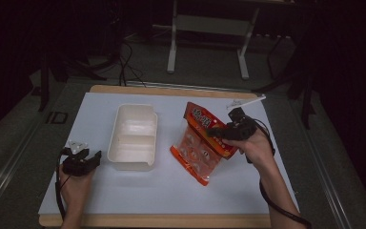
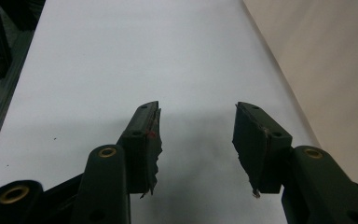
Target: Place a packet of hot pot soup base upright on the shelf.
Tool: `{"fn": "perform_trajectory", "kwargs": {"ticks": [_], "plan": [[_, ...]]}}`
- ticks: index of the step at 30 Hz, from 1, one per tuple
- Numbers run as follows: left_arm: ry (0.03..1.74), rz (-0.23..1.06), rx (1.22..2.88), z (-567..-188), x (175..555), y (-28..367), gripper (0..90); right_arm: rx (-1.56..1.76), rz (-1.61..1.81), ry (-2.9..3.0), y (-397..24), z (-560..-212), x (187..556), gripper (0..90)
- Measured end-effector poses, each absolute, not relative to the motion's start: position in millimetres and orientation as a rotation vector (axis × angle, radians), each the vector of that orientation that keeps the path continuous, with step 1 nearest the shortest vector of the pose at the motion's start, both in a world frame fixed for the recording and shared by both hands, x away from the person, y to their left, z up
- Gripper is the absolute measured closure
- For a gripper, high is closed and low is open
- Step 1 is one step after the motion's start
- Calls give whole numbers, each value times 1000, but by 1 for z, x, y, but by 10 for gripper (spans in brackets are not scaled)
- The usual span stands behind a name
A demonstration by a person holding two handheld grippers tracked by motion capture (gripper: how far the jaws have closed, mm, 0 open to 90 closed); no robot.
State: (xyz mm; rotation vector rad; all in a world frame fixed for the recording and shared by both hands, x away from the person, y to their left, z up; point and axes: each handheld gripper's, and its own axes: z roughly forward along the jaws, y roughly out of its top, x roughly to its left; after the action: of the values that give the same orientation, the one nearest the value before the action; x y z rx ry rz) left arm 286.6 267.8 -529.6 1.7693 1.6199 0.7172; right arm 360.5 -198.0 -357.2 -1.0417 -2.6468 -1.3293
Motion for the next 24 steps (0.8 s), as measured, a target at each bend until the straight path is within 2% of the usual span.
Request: {"fn": "perform_trajectory", "kwargs": {"ticks": [24], "plan": [[1620, 720, 1768, -529, 287, 268, 511, -1074, -1415, -2674, -187, -344, 365, 900]]}}
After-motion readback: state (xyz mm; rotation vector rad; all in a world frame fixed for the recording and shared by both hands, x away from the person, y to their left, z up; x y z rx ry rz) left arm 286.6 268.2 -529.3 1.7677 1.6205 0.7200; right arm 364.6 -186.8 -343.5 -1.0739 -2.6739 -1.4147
